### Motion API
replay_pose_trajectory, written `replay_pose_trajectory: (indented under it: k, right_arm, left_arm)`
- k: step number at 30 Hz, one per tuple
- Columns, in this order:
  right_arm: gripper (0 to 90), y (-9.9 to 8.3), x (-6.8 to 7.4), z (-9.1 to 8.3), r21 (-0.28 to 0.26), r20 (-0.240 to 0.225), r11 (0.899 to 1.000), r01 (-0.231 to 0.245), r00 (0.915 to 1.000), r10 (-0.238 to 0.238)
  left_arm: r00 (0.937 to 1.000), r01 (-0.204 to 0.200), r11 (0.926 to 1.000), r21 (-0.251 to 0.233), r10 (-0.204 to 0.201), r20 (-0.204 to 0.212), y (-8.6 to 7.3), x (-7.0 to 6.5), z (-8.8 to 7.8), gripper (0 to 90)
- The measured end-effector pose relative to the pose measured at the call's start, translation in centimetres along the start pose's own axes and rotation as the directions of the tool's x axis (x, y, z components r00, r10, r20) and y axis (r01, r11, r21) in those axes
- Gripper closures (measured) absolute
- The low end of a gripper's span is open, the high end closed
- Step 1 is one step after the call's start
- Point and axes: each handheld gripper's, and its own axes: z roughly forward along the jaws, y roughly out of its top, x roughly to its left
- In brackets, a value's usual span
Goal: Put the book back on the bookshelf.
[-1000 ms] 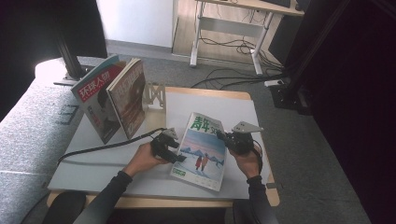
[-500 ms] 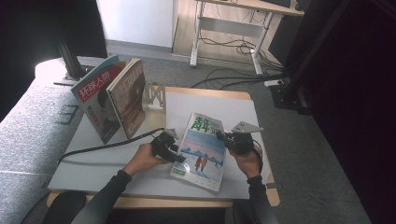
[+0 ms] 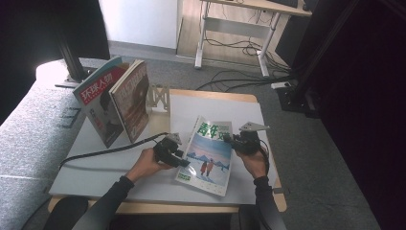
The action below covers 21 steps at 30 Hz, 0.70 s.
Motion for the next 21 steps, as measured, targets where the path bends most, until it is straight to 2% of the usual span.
replay_pose_trajectory:
  k: [12, 15, 21]
  right_arm:
    - [70.5, -0.2, -1.9, 2.2, 0.066, 0.010, 0.996, -0.060, 0.9982, 0.060]
    - [69.0, -0.4, -2.8, 2.7, 0.074, 0.010, 0.992, -0.100, 0.9950, 0.099]
    - [70.6, -0.6, -3.9, 3.3, 0.084, 0.023, 0.987, -0.140, 0.9901, 0.138]
  left_arm:
    - [0.9999, 0.000, 1.0000, 0.004, 0.000, -0.012, -0.2, -0.2, 0.1, 52.1]
    - [0.9999, -0.001, 1.0000, 0.004, 0.001, -0.014, -0.2, -0.2, 0.1, 52.4]
    - [0.9998, -0.006, 1.0000, 0.003, 0.006, -0.019, -0.2, -0.4, 0.1, 53.1]
